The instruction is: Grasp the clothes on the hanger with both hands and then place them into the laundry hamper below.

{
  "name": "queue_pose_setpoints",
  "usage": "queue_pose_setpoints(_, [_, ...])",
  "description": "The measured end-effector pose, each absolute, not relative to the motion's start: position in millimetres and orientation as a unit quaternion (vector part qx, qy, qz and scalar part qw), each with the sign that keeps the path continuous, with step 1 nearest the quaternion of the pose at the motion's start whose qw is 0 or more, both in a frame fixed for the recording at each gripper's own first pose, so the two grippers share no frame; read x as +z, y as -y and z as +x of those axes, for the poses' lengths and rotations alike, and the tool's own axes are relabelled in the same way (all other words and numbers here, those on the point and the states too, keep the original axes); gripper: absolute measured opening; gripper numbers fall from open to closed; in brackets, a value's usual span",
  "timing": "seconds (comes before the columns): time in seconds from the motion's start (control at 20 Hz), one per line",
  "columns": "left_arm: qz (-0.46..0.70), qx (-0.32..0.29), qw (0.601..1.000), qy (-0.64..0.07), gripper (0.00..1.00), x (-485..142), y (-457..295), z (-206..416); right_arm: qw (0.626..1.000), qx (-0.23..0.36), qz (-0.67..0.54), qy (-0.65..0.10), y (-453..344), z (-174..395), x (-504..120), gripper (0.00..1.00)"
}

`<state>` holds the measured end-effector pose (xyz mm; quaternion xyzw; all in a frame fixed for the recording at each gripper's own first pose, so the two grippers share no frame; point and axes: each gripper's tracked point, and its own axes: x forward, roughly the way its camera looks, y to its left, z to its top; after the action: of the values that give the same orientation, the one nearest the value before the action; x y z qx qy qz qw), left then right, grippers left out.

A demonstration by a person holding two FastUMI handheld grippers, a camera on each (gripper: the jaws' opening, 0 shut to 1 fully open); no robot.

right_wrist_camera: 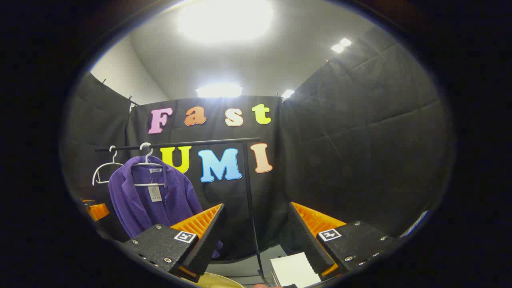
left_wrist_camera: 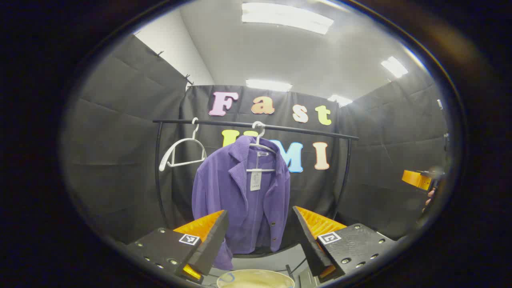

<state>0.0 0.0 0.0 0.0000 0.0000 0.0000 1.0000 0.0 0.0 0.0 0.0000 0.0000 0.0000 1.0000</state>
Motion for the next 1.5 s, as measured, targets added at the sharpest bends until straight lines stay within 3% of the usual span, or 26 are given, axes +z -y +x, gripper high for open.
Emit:
queue_pose_setpoints(0.1, [-0.005, 0.005, 1.000, -0.002, 0.96, -3.3, -4.4, -3.4, 1.000, 0.001, -0.002, -0.003, -0.5, -1.4, -2.7, 0.95])
queue_pose_setpoints(0.15, [-0.008, 0.008, 1.000, -0.005, 0.91, -5.6, -7.0, -3.6, 1.000, 0.001, -0.004, -0.006, -0.6, -2.6, -4.2, 0.95])
queue_pose_setpoints(0.2, [-0.012, 0.010, 1.000, -0.007, 0.96, -8.2, -8.1, -3.5, 1.000, 0.001, -0.007, -0.007, -0.6, -3.4, -4.3, 0.95])
queue_pose_setpoints(0.3, [-0.019, 0.011, 1.000, -0.009, 0.96, -8.6, -10.6, -5.8, 1.000, 0.001, -0.010, -0.004, -0.2, -5.4, -0.5, 0.95])
queue_pose_setpoints(0.35, [-0.020, 0.012, 1.000, -0.008, 0.91, -7.6, -12.0, -6.4, 1.000, 0.003, -0.012, -0.003, -1.3, -5.3, -1.4, 0.95])
queue_pose_setpoints(0.4, [-0.020, 0.013, 1.000, -0.007, 0.96, -7.6, -13.3, -7.8, 1.000, 0.004, -0.014, -0.003, -2.5, -4.3, -1.7, 0.95])
queue_pose_setpoints(0.95, [0.000, 0.039, 0.999, -0.002, 0.96, -3.2, -35.1, -21.3, 0.999, 0.046, -0.013, -0.013, -29.5, -4.4, -1.4, 0.95])
queue_pose_setpoints(1.1, [-0.003, 0.044, 0.999, 0.002, 0.96, 2.3, -40.0, -25.3, 0.998, 0.059, -0.009, -0.016, -50.5, 3.7, 7.1, 0.95])
queue_pose_setpoints(1.15, [-0.006, 0.048, 0.999, 0.003, 0.91, 4.8, -42.3, -25.4, 0.998, 0.065, -0.010, -0.015, -55.4, 6.9, 11.1, 0.95])
queue_pose_setpoints(1.5, [-0.032, 0.059, 0.998, -0.011, 0.91, 12.3, -47.3, 5.2, 0.994, 0.104, 0.000, -0.027, -88.4, 38.2, 17.7, 0.95])
